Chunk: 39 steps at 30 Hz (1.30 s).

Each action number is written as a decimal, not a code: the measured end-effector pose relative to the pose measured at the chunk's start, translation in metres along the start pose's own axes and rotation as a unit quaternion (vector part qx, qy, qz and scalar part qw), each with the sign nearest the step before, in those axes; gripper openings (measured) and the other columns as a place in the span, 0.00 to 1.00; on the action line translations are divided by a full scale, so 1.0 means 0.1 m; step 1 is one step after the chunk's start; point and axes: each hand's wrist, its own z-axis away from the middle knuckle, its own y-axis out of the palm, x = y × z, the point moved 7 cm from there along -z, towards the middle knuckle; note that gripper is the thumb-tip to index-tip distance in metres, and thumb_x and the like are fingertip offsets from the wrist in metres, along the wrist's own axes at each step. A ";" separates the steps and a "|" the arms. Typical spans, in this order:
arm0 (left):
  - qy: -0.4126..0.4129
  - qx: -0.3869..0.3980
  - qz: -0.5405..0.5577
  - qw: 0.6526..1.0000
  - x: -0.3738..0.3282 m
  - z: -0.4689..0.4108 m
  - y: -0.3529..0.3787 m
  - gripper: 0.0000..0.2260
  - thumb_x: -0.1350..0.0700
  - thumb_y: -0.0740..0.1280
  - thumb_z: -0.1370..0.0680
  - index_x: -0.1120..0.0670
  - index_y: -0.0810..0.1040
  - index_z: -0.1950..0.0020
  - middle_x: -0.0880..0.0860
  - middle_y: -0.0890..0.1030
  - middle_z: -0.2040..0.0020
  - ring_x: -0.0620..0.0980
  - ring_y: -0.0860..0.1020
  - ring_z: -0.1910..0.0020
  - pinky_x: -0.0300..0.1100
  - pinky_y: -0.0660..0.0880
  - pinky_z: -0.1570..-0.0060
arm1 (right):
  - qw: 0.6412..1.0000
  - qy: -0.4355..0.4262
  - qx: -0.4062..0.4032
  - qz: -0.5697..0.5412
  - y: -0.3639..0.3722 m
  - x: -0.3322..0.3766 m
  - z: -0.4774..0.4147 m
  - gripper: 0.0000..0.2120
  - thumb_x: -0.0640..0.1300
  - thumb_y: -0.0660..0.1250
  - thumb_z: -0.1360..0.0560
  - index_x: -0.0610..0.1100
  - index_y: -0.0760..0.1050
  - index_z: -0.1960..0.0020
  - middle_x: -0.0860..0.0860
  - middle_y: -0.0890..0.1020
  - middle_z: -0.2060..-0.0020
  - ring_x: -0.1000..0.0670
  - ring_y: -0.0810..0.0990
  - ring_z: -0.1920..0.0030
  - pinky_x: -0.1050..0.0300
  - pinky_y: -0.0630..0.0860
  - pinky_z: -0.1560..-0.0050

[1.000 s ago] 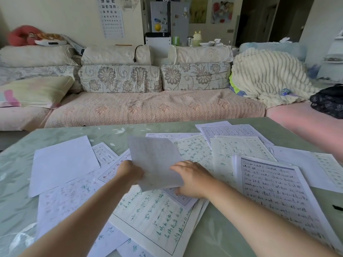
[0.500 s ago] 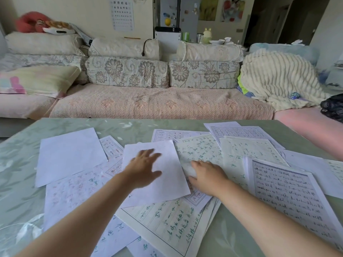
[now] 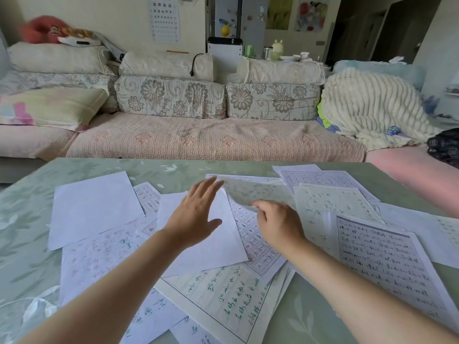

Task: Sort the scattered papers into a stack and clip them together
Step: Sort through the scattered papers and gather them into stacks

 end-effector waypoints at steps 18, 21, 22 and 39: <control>-0.037 0.097 0.014 0.995 -0.10 0.34 0.00 0.15 0.49 0.62 0.21 0.41 0.76 0.34 0.38 0.77 0.36 0.41 0.76 0.40 0.40 0.74 0.42 | 0.679 0.483 0.215 -0.509 0.56 0.03 0.25 0.09 0.37 0.66 0.21 0.35 0.75 0.43 0.38 0.81 0.58 0.40 0.83 0.64 0.48 0.83 0.66; -0.080 0.184 0.117 0.973 -0.08 0.45 0.14 0.23 0.36 0.66 0.27 0.42 0.74 0.34 0.37 0.76 0.39 0.37 0.75 0.43 0.39 0.73 0.40 | 0.750 0.473 0.245 -0.392 0.69 0.00 0.23 0.12 0.28 0.68 0.26 0.32 0.78 0.43 0.39 0.85 0.53 0.42 0.85 0.61 0.55 0.80 0.70; -0.096 0.197 0.150 0.964 -0.05 0.48 0.16 0.25 0.33 0.65 0.28 0.42 0.75 0.34 0.37 0.76 0.39 0.36 0.75 0.43 0.39 0.73 0.40 | 0.788 0.454 0.235 -0.344 0.69 0.00 0.19 0.12 0.28 0.69 0.28 0.33 0.79 0.45 0.40 0.85 0.53 0.44 0.84 0.62 0.58 0.77 0.72; -0.227 0.303 -0.034 0.925 0.92 0.97 0.17 0.48 0.26 0.63 0.33 0.46 0.48 0.20 0.48 0.44 0.20 0.53 0.43 0.22 0.56 0.47 0.25 | 0.853 0.413 0.225 -0.228 0.99 0.31 -0.02 0.21 0.35 0.68 0.27 0.35 0.70 0.34 0.43 0.78 0.46 0.45 0.76 0.51 0.60 0.70 0.61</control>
